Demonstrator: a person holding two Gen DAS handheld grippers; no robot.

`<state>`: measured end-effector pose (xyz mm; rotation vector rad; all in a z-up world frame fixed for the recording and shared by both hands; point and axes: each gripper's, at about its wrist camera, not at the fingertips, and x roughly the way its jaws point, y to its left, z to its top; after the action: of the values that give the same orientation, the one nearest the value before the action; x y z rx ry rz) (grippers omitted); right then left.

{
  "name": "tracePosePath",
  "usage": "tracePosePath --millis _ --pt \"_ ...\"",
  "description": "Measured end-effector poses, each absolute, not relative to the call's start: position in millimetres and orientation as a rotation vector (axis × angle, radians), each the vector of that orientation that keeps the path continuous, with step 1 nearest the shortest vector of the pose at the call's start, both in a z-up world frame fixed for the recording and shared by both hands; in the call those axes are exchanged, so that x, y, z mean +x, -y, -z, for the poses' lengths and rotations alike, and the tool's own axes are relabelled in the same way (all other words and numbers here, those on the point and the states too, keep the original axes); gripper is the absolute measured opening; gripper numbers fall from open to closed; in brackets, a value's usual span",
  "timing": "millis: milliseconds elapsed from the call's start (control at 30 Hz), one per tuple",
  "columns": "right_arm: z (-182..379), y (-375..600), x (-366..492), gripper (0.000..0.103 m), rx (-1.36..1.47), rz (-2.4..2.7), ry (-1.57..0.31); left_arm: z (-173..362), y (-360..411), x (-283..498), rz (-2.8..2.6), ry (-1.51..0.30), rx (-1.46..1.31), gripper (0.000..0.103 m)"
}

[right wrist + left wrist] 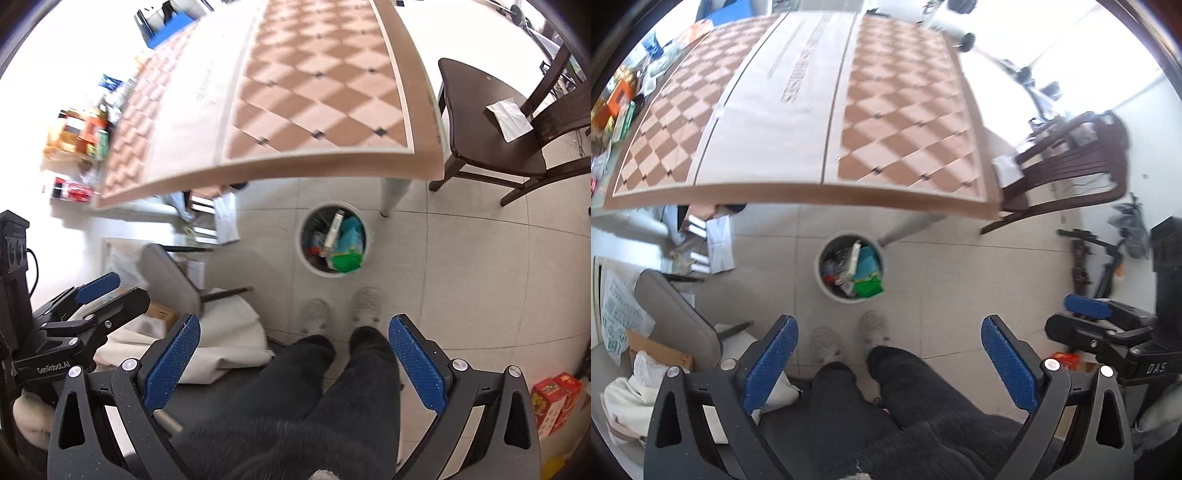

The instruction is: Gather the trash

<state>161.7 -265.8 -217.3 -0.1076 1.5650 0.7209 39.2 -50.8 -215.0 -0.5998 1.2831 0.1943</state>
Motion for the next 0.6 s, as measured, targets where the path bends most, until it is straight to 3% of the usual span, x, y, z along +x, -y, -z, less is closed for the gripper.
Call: tracePosePath --millis 333,600 --pt "129.8 281.1 95.6 0.103 0.001 -0.698 -1.541 150.7 46.9 5.5 -0.052 -1.215 -0.586 0.103" --pt "111.5 283.2 71.5 0.103 0.022 -0.702 -1.529 132.9 42.5 -17.2 -0.045 -1.189 -0.634 0.103"
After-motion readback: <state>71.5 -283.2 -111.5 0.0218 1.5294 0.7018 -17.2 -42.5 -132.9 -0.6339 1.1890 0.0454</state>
